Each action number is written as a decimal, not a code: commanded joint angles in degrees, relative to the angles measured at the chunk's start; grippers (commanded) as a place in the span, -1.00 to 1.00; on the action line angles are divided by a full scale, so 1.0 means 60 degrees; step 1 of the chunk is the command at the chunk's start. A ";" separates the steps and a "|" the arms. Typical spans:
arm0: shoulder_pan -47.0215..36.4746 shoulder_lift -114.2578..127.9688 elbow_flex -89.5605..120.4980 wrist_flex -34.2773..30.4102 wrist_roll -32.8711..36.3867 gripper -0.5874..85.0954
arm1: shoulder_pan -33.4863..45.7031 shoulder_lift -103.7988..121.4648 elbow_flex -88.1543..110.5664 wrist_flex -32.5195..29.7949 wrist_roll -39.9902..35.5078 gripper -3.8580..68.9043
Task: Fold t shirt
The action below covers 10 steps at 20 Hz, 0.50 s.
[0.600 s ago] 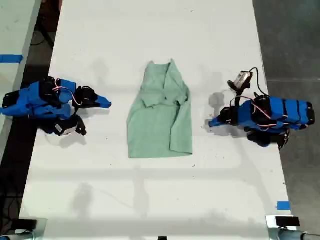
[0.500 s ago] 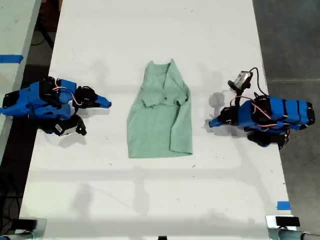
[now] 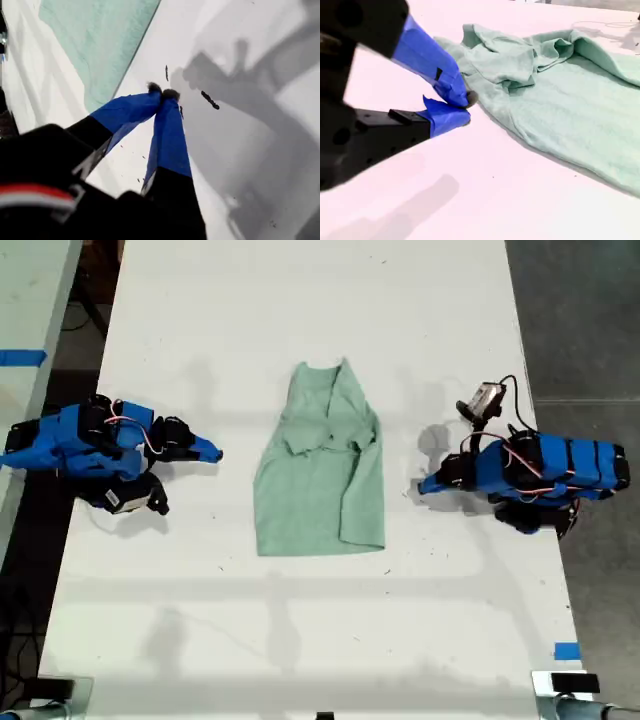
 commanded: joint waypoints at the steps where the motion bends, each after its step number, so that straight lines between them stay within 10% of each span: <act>1: 0.0381 -0.0688 -0.1392 -0.0073 -0.0776 -0.99 | 0.0132 0.0146 0.0571 0.0015 0.0103 -0.87; 8: 0.1772 -1.4385 -1.1602 0.1714 -0.1758 -0.97 | 0.0117 0.0146 0.0571 0.0015 0.0073 -0.87; 10: 0.2007 -1.6875 -1.3403 0.1919 -0.1758 -0.63 | 0.0103 0.0146 0.0571 0.0015 0.0044 -0.87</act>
